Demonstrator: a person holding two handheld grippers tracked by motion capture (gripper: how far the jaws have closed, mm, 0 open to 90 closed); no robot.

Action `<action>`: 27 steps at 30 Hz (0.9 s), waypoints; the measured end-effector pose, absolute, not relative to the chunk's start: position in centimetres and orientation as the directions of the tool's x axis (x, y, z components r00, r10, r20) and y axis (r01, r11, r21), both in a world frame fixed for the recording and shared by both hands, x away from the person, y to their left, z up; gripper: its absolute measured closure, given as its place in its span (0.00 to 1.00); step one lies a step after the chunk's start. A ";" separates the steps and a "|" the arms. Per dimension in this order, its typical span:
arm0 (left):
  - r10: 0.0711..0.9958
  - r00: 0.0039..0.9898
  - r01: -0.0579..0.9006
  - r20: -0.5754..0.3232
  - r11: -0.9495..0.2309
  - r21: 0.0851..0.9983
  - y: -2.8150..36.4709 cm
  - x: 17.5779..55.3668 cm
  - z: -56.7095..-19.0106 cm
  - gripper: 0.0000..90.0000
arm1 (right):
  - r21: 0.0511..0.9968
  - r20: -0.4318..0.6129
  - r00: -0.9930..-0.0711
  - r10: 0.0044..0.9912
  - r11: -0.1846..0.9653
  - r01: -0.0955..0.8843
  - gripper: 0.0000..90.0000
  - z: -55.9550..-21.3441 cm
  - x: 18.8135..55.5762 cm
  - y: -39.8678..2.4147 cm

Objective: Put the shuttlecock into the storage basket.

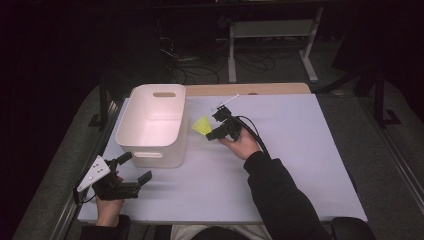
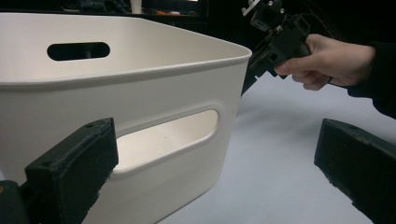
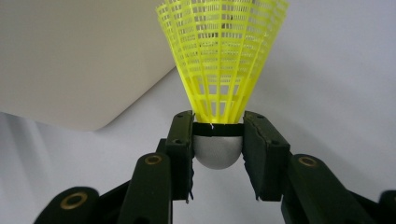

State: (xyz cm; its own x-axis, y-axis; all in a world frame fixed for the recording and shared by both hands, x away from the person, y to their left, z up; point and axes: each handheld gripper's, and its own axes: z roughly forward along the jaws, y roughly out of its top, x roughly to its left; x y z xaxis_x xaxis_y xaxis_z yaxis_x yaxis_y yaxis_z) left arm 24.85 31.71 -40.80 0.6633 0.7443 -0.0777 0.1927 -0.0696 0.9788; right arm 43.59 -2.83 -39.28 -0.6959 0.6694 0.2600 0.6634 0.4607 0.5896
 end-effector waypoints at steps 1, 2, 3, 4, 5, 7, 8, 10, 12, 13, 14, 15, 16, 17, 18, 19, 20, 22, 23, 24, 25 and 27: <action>0.744 0.664 0.192 -0.076 -0.071 0.979 31.7 24.9 -40.8 0.00 | 0.594 0.256 -0.699 0.667 0.462 0.659 0.70 -39.2 43.6 -2.9; 0.744 0.663 0.192 -0.076 -0.071 0.979 31.7 24.9 -40.8 0.00 | 0.595 0.258 -0.696 0.670 0.458 0.661 0.70 -38.9 43.6 -2.9; 0.744 0.664 0.192 -0.076 -0.071 0.979 31.7 24.9 -40.8 0.00 | 0.596 0.255 -0.699 0.668 0.460 0.658 0.70 -38.8 43.6 -3.0; 0.744 0.664 0.192 -0.076 -0.071 0.979 31.7 24.9 -40.8 0.00 | 0.596 0.255 -0.699 0.668 0.460 0.658 0.70 -38.8 43.6 -3.0; 0.744 0.664 0.192 -0.077 -0.070 0.979 31.7 24.8 -40.8 0.00 | 0.601 0.252 -0.701 0.667 0.460 0.654 0.70 -38.6 43.6 -3.0; 0.744 0.663 0.192 -0.077 -0.070 0.979 31.7 24.8 -40.8 0.00 | 0.606 0.244 -0.705 0.665 0.463 0.647 0.70 -38.0 43.5 -3.1; 0.744 0.663 0.192 -0.077 -0.070 0.979 31.7 24.8 -40.8 0.00 | 0.611 0.239 -0.709 0.663 0.465 0.641 0.70 -37.8 43.5 -3.2; 0.744 0.664 0.193 -0.077 -0.070 0.979 31.7 24.8 -40.8 0.00 | 0.611 0.236 -0.709 0.664 0.466 0.640 0.70 -37.6 43.5 -3.3; 0.744 0.664 0.193 -0.077 -0.071 0.979 31.7 24.8 -40.8 0.00 | 0.615 0.227 -0.711 0.665 0.469 0.634 0.70 -37.0 43.4 -3.5; 0.744 0.664 0.193 -0.077 -0.070 0.979 31.7 24.8 -40.8 0.00 | 0.617 0.222 -0.714 0.664 0.471 0.630 0.70 -36.8 43.4 -3.6; 0.744 0.664 0.193 -0.077 -0.070 0.979 31.7 24.8 -40.8 0.00 | 0.617 0.223 -0.710 0.668 0.467 0.634 0.70 -36.5 43.4 -3.7; 0.744 0.664 0.193 -0.077 -0.070 0.979 31.7 24.8 -40.8 0.00 | 0.620 0.222 -0.711 0.668 0.467 0.631 0.70 -36.2 43.3 -3.8; 0.744 0.664 0.193 -0.077 -0.071 0.979 31.7 24.8 -40.8 0.00 | 0.623 0.216 -0.716 0.664 0.471 0.624 0.70 -36.0 43.3 -3.9; 0.744 0.664 0.193 -0.077 -0.071 0.979 31.7 24.8 -40.8 0.00 | 0.625 0.213 -0.715 0.665 0.470 0.624 0.70 -35.8 43.3 -3.9; 0.744 0.664 0.193 -0.077 -0.071 0.979 31.7 24.8 -40.8 0.00 | 0.626 0.210 -0.716 0.666 0.471 0.622 0.70 -35.5 43.2 -4.0; 0.744 0.664 0.193 -0.077 -0.071 0.979 31.7 24.8 -40.8 0.00 | 0.628 0.207 -0.718 0.664 0.473 0.619 0.70 -35.3 43.1 -4.0; 0.744 0.664 0.193 -0.076 -0.073 0.978 31.7 24.8 -40.8 0.00 | 0.631 0.199 -0.722 0.663 0.477 0.612 0.70 -35.0 43.1 -4.1; 0.744 0.664 0.193 -0.076 -0.072 0.979 31.7 24.8 -40.8 0.00 | 0.634 0.191 -0.725 0.662 0.480 0.606 0.70 -34.6 43.0 -4.2; 0.743 0.665 0.193 -0.075 -0.074 0.978 31.7 24.8 -40.8 0.00 | 0.638 0.187 -0.726 0.662 0.480 0.602 0.70 -34.3 42.9 -4.2; 0.743 0.665 0.193 -0.075 -0.074 0.978 31.7 24.8 -40.8 0.00 | 0.641 0.184 -0.727 0.662 0.480 0.599 0.70 -34.1 42.9 -4.3; 0.743 0.665 0.193 -0.075 -0.074 0.978 31.7 24.8 -40.8 0.00 | 0.646 0.183 -0.728 0.660 0.478 0.596 0.70 -33.9 42.9 -4.3; 0.741 0.667 0.193 -0.074 -0.077 0.978 31.7 24.8 -40.8 0.00 | 0.649 0.179 -0.730 0.660 0.479 0.592 0.70 -33.5 42.8 -4.4</action>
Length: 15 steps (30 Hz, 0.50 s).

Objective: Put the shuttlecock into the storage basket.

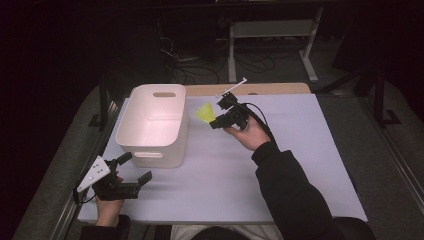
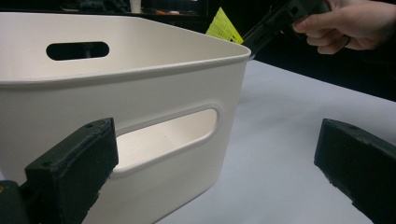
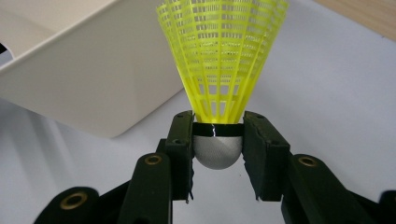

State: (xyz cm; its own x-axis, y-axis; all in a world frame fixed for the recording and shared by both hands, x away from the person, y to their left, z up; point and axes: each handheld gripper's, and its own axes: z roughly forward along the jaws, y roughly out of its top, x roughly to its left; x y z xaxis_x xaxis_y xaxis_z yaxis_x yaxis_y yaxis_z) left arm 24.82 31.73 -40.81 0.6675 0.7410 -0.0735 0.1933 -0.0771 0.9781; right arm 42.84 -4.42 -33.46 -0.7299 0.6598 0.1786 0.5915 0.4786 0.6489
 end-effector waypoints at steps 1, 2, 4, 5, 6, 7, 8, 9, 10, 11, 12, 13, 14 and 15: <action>0.741 0.668 0.194 -0.073 -0.078 0.978 31.7 24.8 -40.8 0.00 | 0.652 0.176 -0.731 0.659 0.479 0.588 0.70 -33.3 42.8 -4.4; 0.741 0.668 0.194 -0.074 -0.077 0.978 31.7 24.8 -40.8 0.00 | 0.653 0.175 -0.732 0.659 0.479 0.587 0.70 -33.1 42.8 -4.4; 0.741 0.667 0.194 -0.074 -0.077 0.978 31.7 24.8 -40.8 0.00 | 0.654 0.169 -0.734 0.658 0.482 0.583 0.70 -32.7 42.7 -4.3; 0.741 0.667 0.195 -0.074 -0.077 0.978 31.7 24.8 -40.8 0.00 | 0.656 0.166 -0.735 0.658 0.483 0.580 0.70 -32.5 42.7 -4.3; 0.741 0.668 0.195 -0.074 -0.078 0.978 31.7 24.8 -40.8 0.00 | 0.658 0.161 -0.737 0.656 0.486 0.576 0.70 -32.3 42.7 -4.3; 0.741 0.668 0.194 -0.073 -0.079 0.978 31.7 24.8 -40.8 0.00 | 0.661 0.157 -0.738 0.656 0.486 0.572 0.70 -32.2 42.7 -4.2; 0.741 0.668 0.194 -0.073 -0.079 0.978 31.7 24.8 -40.8 0.00 | 0.661 0.157 -0.738 0.656 0.486 0.572 0.70 -32.2 42.7 -4.2; 0.741 0.668 0.194 -0.074 -0.077 0.978 31.7 24.8 -40.8 0.00 | 0.661 0.154 -0.740 0.655 0.488 0.570 0.70 -32.0 42.6 -4.3; 0.741 0.668 0.194 -0.074 -0.077 0.978 31.7 24.8 -40.8 0.00 | 0.666 0.149 -0.742 0.654 0.488 0.564 0.70 -31.7 42.6 -4.3; 0.741 0.667 0.193 -0.074 -0.076 0.978 31.7 24.8 -40.8 0.00 | 0.668 0.146 -0.744 0.652 0.490 0.561 0.70 -31.6 42.6 -4.3; 0.741 0.668 0.193 -0.074 -0.076 0.978 31.7 24.8 -40.8 0.00 | 0.667 0.148 -0.741 0.655 0.487 0.564 0.70 -31.5 42.6 -4.3; 0.741 0.667 0.194 -0.075 -0.076 0.978 31.7 24.8 -40.8 0.00 | 0.668 0.143 -0.743 0.654 0.490 0.560 0.70 -31.4 42.6 -4.3; 0.741 0.668 0.193 -0.074 -0.077 0.978 31.7 24.8 -40.8 0.00 | 0.667 0.144 -0.742 0.655 0.489 0.562 0.70 -31.4 42.6 -4.2; 0.740 0.668 0.194 -0.073 -0.079 0.978 31.7 24.8 -40.8 0.00 | 0.666 0.144 -0.740 0.656 0.489 0.563 0.70 -31.3 42.6 -4.2</action>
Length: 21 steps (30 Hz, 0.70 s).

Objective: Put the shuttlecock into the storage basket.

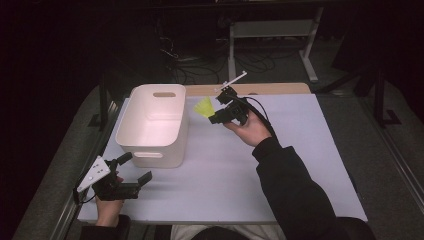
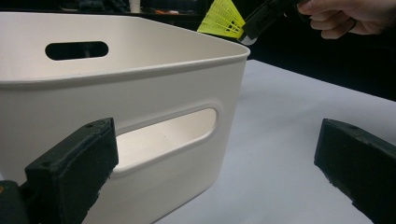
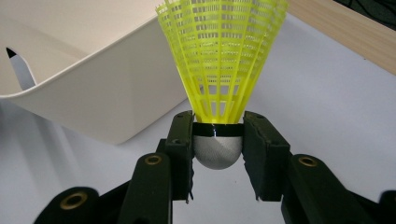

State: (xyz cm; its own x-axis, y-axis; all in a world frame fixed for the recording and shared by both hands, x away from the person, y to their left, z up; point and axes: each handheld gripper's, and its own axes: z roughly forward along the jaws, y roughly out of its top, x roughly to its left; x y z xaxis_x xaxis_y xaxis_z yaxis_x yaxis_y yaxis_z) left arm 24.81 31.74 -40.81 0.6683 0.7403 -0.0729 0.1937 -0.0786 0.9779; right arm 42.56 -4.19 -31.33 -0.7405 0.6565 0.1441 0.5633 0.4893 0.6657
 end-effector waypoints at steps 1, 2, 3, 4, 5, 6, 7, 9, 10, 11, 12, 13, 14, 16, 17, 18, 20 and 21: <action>0.740 0.668 0.194 -0.073 -0.079 0.978 31.7 24.8 -40.8 0.00 | 0.667 0.142 -0.742 0.655 0.491 0.561 0.70 -31.3 42.6 -4.1; 0.741 0.668 0.193 -0.073 -0.078 0.978 31.7 24.8 -40.8 0.00 | 0.667 0.141 -0.744 0.653 0.493 0.558 0.70 -31.2 42.5 -4.1; 0.741 0.668 0.193 -0.072 -0.078 0.978 31.7 24.8 -40.8 0.00 | 0.668 0.141 -0.744 0.653 0.492 0.559 0.70 -31.1 42.5 -4.0; 0.741 0.667 0.193 -0.071 -0.079 0.978 31.7 24.8 -40.8 0.00 | 0.669 0.139 -0.745 0.652 0.493 0.556 0.70 -31.0 42.5 -3.9; 0.741 0.667 0.193 -0.071 -0.079 0.978 31.7 24.8 -40.8 0.00 | 0.673 0.132 -0.752 0.646 0.499 0.546 0.70 -30.9 42.5 -3.8; 0.741 0.667 0.193 -0.071 -0.080 0.978 31.7 24.8 -40.8 0.00 | 0.673 0.132 -0.752 0.646 0.498 0.546 0.70 -30.8 42.5 -3.7; 0.741 0.668 0.194 -0.071 -0.081 0.978 31.7 24.8 -40.8 0.00 | 0.673 0.131 -0.753 0.645 0.500 0.545 0.70 -30.7 42.5 -3.6; 0.741 0.668 0.194 -0.071 -0.081 0.978 31.7 24.8 -40.8 0.00 | 0.675 0.129 -0.754 0.644 0.500 0.542 0.70 -30.3 42.4 -3.4; 0.741 0.668 0.193 -0.073 -0.079 0.978 31.7 24.8 -40.8 0.00 | 0.677 0.127 -0.756 0.642 0.501 0.539 0.70 -30.1 42.3 -3.3; 0.741 0.668 0.193 -0.072 -0.079 0.978 31.7 24.8 -40.8 0.00 | 0.679 0.125 -0.759 0.639 0.503 0.536 0.70 -29.9 42.3 -3.2; 0.741 0.668 0.194 -0.072 -0.079 0.978 31.7 24.8 -40.8 0.00 | 0.680 0.124 -0.760 0.638 0.503 0.534 0.70 -29.8 42.3 -3.1; 0.741 0.668 0.193 -0.072 -0.079 0.978 31.7 24.8 -40.8 0.00 | 0.682 0.119 -0.763 0.635 0.506 0.528 0.70 -29.6 42.2 -3.0; 0.741 0.668 0.193 -0.072 -0.079 0.978 31.7 24.8 -40.8 0.00 | 0.682 0.119 -0.764 0.634 0.507 0.527 0.70 -29.4 42.2 -2.9; 0.741 0.668 0.193 -0.072 -0.079 0.978 31.7 24.8 -40.8 0.00 | 0.685 0.114 -0.767 0.632 0.509 0.521 0.70 -29.1 42.1 -2.6; 0.741 0.667 0.194 -0.073 -0.078 0.978 31.7 24.8 -40.8 0.00 | 0.686 0.110 -0.771 0.627 0.513 0.515 0.70 -28.9 42.1 -2.5; 0.741 0.667 0.194 -0.073 -0.078 0.978 31.7 24.8 -40.8 0.00 | 0.689 0.108 -0.773 0.625 0.514 0.512 0.70 -28.8 42.1 -2.4; 0.741 0.667 0.194 -0.073 -0.078 0.978 31.7 24.8 -40.8 0.00 | 0.691 0.106 -0.776 0.621 0.516 0.507 0.70 -28.6 42.1 -2.1; 0.741 0.667 0.194 -0.073 -0.078 0.978 31.7 24.8 -40.8 0.00 | 0.691 0.104 -0.779 0.619 0.519 0.504 0.70 -28.6 42.0 -2.0</action>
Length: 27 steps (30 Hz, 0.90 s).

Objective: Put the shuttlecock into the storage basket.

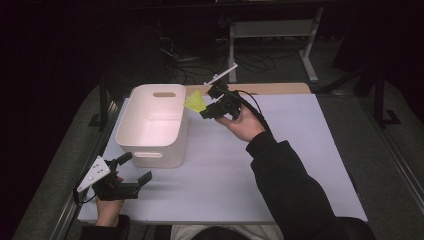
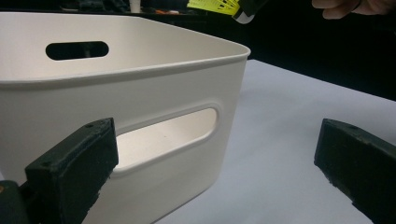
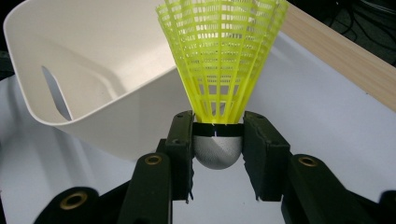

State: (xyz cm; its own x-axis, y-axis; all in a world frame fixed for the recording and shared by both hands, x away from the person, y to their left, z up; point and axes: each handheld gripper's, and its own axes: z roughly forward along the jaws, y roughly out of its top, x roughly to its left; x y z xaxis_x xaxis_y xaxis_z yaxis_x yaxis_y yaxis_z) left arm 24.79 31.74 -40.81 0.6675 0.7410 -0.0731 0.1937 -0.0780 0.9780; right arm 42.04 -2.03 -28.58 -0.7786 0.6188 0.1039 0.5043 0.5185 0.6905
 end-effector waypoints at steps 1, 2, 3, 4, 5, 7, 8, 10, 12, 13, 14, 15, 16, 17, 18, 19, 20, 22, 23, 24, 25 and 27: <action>0.741 0.667 0.193 -0.073 -0.078 0.978 31.7 24.8 -40.8 0.00 | 0.691 0.103 -0.779 0.619 0.518 0.504 0.70 -28.5 42.0 -1.9; 0.741 0.667 0.193 -0.073 -0.077 0.978 31.7 24.8 -40.8 0.00 | 0.691 0.102 -0.780 0.617 0.520 0.502 0.70 -28.5 41.9 -1.7; 0.741 0.667 0.193 -0.073 -0.077 0.978 31.7 24.8 -40.8 0.00 | 0.691 0.098 -0.784 0.614 0.525 0.497 0.70 -28.4 41.9 -1.7; 0.741 0.667 0.193 -0.073 -0.077 0.978 31.7 24.8 -40.8 0.00 | 0.692 0.095 -0.786 0.611 0.527 0.493 0.70 -28.4 41.9 -1.6; 0.741 0.667 0.193 -0.073 -0.077 0.978 31.7 24.8 -40.8 0.00 | 0.694 0.094 -0.786 0.610 0.526 0.492 0.70 -28.3 41.9 -1.4; 0.741 0.667 0.193 -0.072 -0.079 0.978 31.8 24.8 -40.8 0.00 | 0.695 0.094 -0.788 0.609 0.526 0.490 0.70 -28.1 41.9 -1.3; 0.741 0.667 0.193 -0.071 -0.079 0.978 31.8 24.8 -40.8 0.00 | 0.696 0.090 -0.789 0.607 0.529 0.486 0.70 -28.0 41.9 -1.3; 0.742 0.667 0.193 -0.073 -0.077 0.978 31.7 24.8 -40.8 0.00 | 0.697 0.087 -0.793 0.603 0.531 0.481 0.70 -27.8 41.8 -1.1; 0.742 0.666 0.193 -0.075 -0.075 0.978 31.7 24.8 -40.8 0.00 | 0.699 0.085 -0.796 0.600 0.533 0.477 0.70 -27.6 41.8 -1.0; 0.742 0.667 0.193 -0.073 -0.076 0.978 31.7 24.8 -40.8 0.00 | 0.698 0.082 -0.796 0.600 0.536 0.476 0.70 -27.5 41.8 -0.9; 0.741 0.667 0.192 -0.073 -0.076 0.978 31.7 24.8 -40.8 0.00 | 0.700 0.080 -0.798 0.598 0.536 0.472 0.70 -27.5 41.8 -0.8; 0.742 0.667 0.193 -0.074 -0.076 0.978 31.7 24.8 -40.8 0.00 | 0.700 0.078 -0.799 0.597 0.538 0.470 0.70 -27.3 41.7 -0.7; 0.741 0.667 0.192 -0.073 -0.076 0.978 31.7 24.8 -40.8 0.00 | 0.700 0.078 -0.799 0.596 0.538 0.469 0.70 -27.2 41.7 -0.6; 0.741 0.667 0.192 -0.073 -0.076 0.978 31.7 24.8 -40.8 0.00 | 0.701 0.075 -0.802 0.593 0.541 0.465 0.70 -27.1 41.7 -0.5; 0.741 0.667 0.193 -0.073 -0.077 0.978 31.7 24.8 -40.8 0.00 | 0.703 0.075 -0.803 0.591 0.540 0.463 0.70 -27.0 41.7 -0.4; 0.741 0.668 0.192 -0.073 -0.077 0.978 31.7 24.8 -40.8 0.00 | 0.704 0.072 -0.805 0.589 0.542 0.459 0.70 -27.0 41.6 -0.4; 0.741 0.668 0.192 -0.073 -0.076 0.978 31.7 24.8 -40.8 0.00 | 0.704 0.072 -0.806 0.588 0.543 0.459 0.70 -26.9 41.6 -0.2; 0.741 0.667 0.193 -0.078 -0.071 0.979 31.7 24.8 -40.8 0.00 | 0.705 0.068 -0.809 0.583 0.545 0.453 0.70 -26.7 41.5 0.0; 0.740 0.668 0.194 -0.081 -0.068 0.979 31.7 24.8 -40.8 0.00 | 0.707 0.068 -0.812 0.579 0.547 0.449 0.70 -26.7 41.5 0.1; 0.739 0.669 0.194 -0.082 -0.067 0.979 31.7 24.7 -40.8 0.00 | 0.708 0.067 -0.815 0.576 0.548 0.445 0.70 -26.7 41.4 0.2; 0.738 0.670 0.194 -0.083 -0.067 0.979 31.7 24.7 -40.8 0.00 | 0.708 0.067 -0.816 0.574 0.549 0.444 0.70 -26.7 41.4 0.3; 0.738 0.670 0.195 -0.079 -0.072 0.978 31.7 24.8 -40.8 0.00 | 0.708 0.065 -0.821 0.568 0.553 0.439 0.70 -26.6 41.2 0.6</action>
State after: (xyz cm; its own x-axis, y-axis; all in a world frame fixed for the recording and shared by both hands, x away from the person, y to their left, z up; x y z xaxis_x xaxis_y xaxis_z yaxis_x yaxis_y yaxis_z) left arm 24.76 31.74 -40.82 0.6698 0.7383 -0.0794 0.1951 -0.0718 0.9781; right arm 41.20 0.61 -26.61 -0.8205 0.5679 0.0651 0.4391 0.5533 0.7079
